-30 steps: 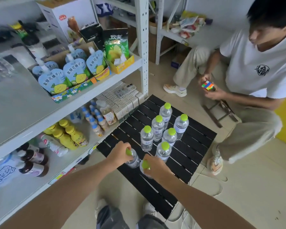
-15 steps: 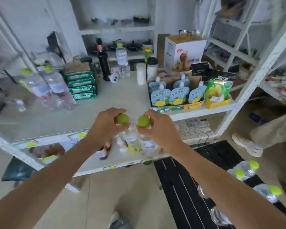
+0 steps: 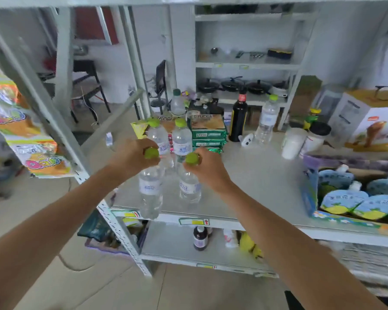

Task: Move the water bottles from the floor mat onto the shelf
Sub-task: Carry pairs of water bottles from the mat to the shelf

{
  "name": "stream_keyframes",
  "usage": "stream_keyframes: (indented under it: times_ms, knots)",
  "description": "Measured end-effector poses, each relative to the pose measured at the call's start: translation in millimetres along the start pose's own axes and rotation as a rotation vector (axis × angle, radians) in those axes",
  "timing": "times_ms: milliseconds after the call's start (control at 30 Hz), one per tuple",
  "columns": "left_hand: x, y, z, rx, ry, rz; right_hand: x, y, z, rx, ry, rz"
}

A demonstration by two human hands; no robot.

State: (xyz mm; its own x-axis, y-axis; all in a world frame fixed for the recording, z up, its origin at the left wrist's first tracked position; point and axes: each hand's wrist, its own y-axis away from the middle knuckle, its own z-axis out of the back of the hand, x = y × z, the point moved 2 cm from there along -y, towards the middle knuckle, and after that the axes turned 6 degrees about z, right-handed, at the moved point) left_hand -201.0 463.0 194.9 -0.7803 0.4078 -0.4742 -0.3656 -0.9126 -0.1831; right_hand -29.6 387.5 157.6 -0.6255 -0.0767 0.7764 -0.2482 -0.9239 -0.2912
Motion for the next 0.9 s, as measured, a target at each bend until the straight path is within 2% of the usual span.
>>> stream_keyframes:
  times_ms: [100, 300, 400, 500, 633, 800, 900]
  knots:
    - [23.1, -13.0, 0.3, -0.034, 0.021, 0.019, 8.8, -22.7, -24.6, 0.018, -0.054, -0.014]
    - [49.2, -38.2, -2.9, -0.108, 0.054, 0.080, 15.7, -40.6, -43.0, -0.021, 0.000, -0.015]
    - [45.7, -40.5, -8.7, -0.142, 0.023, 0.041, 14.4, -35.3, -46.0, -0.011, 0.014, 0.003]
    - [41.5, -42.5, -15.9, -0.077, 0.024, 0.004, 8.6, -25.5, -47.9, -0.020, 0.032, 0.007]
    - [31.1, -42.0, -19.0, -0.073, -0.040, -0.074, 3.8, -21.5, -46.0, 0.003, 0.003, -0.020]
    - [25.0, -43.4, -18.4, -0.062, -0.103, -0.057, 3.6, -6.4, -41.6, 0.120, 0.020, -0.108]
    - [21.4, -43.6, -19.1, -0.079, -0.157, -0.061, -25.2, 37.0, -32.0, 0.049, -0.013, -0.238]
